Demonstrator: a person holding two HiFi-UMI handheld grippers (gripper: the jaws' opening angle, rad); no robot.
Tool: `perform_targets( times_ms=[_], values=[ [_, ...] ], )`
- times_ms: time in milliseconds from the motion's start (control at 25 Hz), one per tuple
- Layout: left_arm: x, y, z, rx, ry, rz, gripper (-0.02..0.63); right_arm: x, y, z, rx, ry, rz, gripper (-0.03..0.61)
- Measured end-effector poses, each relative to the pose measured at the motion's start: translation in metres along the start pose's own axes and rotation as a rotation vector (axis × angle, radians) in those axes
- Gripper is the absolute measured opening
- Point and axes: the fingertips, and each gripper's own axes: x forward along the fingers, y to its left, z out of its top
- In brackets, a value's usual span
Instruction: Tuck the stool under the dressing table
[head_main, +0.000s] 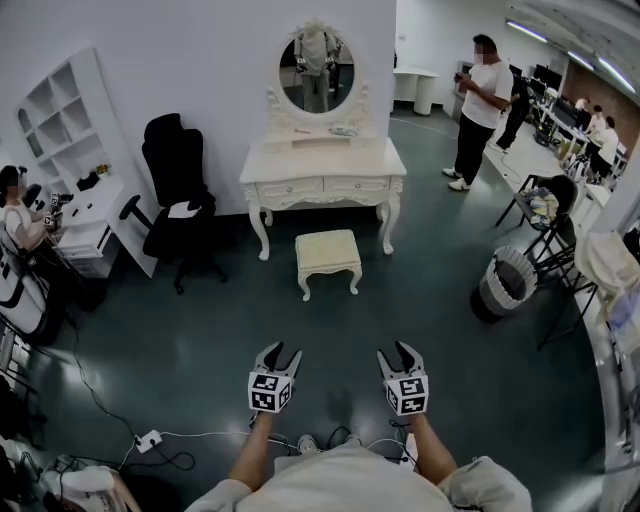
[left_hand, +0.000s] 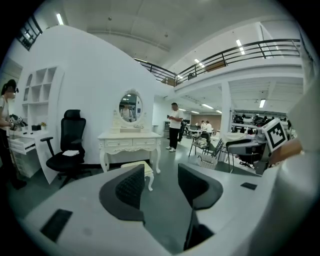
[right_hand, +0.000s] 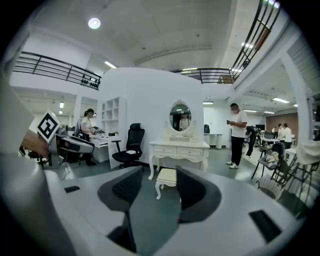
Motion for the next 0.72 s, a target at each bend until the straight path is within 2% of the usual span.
perform_targets(
  times_ms=[40,80,400,720],
  values=[
    [0.0,-0.003,0.0,-0.006,-0.002,-0.002,0.189,-0.001,-0.001,0.0,-0.001,-0.001,0.006,0.245],
    [0.001,-0.005,0.0,-0.01,-0.002,-0.002,0.193,-0.001,-0.003,0.0,-0.002,-0.002,0.01,0.258],
    [0.003,-0.025,-0.003,-0.023,-0.006,0.035,0.193,-0.009,-0.018,-0.01,-0.017,-0.001,0.046,0.303],
    [0.011,-0.045,-0.007,-0.034,-0.009,0.055,0.193,-0.01,-0.035,-0.015,-0.019,-0.008,0.062,0.286]
  ],
)
